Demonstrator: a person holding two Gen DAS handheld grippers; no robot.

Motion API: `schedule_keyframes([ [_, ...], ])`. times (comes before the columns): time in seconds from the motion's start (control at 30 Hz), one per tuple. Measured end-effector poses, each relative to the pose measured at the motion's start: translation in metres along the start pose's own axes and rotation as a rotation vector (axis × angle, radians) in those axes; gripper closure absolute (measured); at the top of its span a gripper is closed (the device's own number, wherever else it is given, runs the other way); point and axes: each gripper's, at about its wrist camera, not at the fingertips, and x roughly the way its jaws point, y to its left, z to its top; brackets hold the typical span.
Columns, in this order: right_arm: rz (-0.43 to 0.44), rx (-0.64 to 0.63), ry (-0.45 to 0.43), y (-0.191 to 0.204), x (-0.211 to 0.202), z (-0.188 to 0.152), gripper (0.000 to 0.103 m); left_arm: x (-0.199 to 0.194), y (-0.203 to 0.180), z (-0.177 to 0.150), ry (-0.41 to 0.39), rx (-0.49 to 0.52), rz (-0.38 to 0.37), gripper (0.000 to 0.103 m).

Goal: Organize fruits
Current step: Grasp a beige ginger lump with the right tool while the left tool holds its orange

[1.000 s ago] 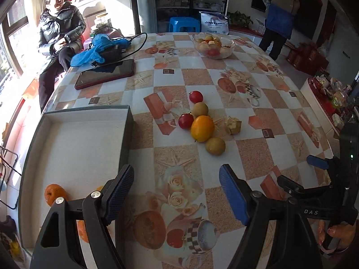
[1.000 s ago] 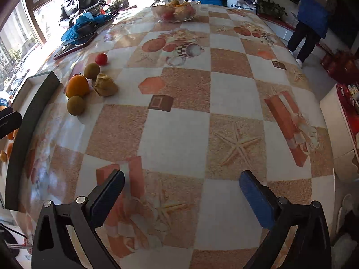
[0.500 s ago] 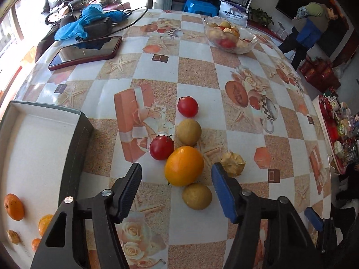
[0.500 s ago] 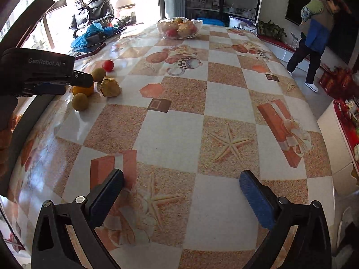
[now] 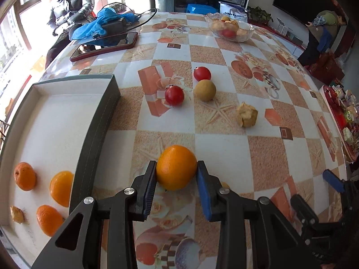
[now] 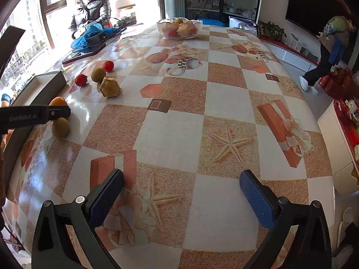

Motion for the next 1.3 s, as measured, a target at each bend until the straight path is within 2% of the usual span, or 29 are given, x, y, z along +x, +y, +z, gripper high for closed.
schedule_keyframes([
  [0.07,0.000,-0.001,0.000,0.000,0.000,0.000,0.000,-0.007,0.001,-0.017,-0.025,0.019,0.035,0.065],
  [0.17,-0.002,-0.001,0.006,0.000,-0.001,0.001,0.000,-0.012,0.001,-0.028,-0.064,0.040,0.040,0.065],
  [0.4,0.035,-0.046,0.125,0.014,0.013,0.027,0.000,-0.004,0.004,-0.013,-0.071,0.023,0.000,0.062],
  [0.63,0.111,-0.048,0.122,0.051,0.042,0.076,0.000,0.003,0.003,-0.001,-0.077,0.023,-0.008,0.059],
  [0.7,0.109,-0.070,0.108,0.065,0.048,0.086,0.009,0.003,0.005,-0.001,-0.076,0.018,-0.021,0.059],
  [0.8,0.087,-0.132,0.086,0.086,0.055,0.097,0.028,0.004,0.005,-0.001,-0.079,0.029,-0.018,0.059],
  [0.9,0.091,-0.159,0.069,0.096,0.054,0.100,0.055,0.004,0.003,-0.001,-0.083,0.036,-0.005,0.059],
  [0.93,0.098,-0.158,0.068,0.096,0.053,0.100,0.078,0.005,0.004,-0.001,-0.083,0.033,-0.007,0.059],
  [1.0,0.112,-0.136,0.074,0.091,0.050,0.098,0.078,0.004,0.006,-0.001,-0.087,0.023,-0.017,0.067],
  [1.17,0.160,-0.043,0.082,0.056,0.035,0.076,0.078,-0.002,0.018,-0.004,-0.078,-0.021,-0.074,0.067],
  [1.3,0.163,0.011,0.089,0.028,0.014,0.047,0.078,-0.009,0.020,-0.009,-0.083,-0.046,-0.106,0.067],
])
